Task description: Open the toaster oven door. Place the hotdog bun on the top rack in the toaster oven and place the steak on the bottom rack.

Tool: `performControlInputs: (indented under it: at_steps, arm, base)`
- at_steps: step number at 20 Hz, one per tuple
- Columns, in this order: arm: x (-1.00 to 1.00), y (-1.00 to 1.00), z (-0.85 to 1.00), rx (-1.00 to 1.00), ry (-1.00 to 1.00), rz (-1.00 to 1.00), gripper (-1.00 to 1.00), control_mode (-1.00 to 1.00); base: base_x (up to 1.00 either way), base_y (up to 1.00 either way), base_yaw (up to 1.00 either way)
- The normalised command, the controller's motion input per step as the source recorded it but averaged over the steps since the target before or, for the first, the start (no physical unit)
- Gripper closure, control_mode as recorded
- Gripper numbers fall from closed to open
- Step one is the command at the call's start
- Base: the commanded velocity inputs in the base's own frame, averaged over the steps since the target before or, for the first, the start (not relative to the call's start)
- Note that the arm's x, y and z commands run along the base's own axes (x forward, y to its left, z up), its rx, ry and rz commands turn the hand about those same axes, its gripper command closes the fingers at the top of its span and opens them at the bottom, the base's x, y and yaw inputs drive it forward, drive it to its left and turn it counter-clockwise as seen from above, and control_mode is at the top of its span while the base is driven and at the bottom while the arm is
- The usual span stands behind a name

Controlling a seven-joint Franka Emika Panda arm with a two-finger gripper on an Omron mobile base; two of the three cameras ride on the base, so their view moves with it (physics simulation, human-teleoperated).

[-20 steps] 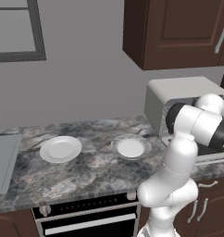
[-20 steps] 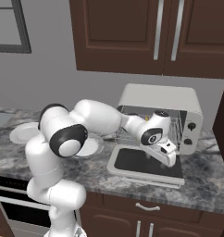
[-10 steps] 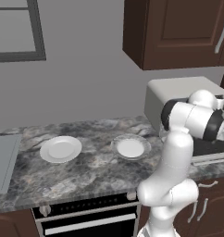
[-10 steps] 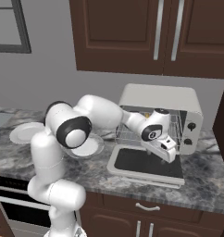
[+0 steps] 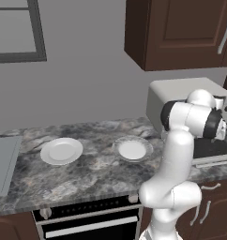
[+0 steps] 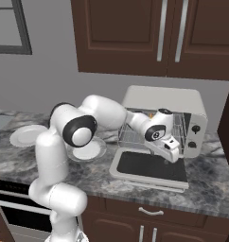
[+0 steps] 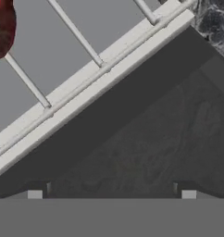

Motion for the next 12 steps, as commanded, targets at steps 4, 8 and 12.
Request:
performControlInputs:
  at_steps: [4, 8, 12]
  arm:
    - [0.27, 0.11, -0.09, 0.00, -0.03, 0.00, -1.00, -1.00]
    - [0.26, 0.09, -0.08, 0.00, -0.03, 0.00, -1.00, -1.00]
    - [0.26, 0.08, -0.08, 0.00, -0.03, 0.00, -1.00, -1.00]
  base:
    - [0.00, 0.00, 0.00]
    - [0.00, 0.00, 0.00]
    - [0.00, 0.00, 0.00]
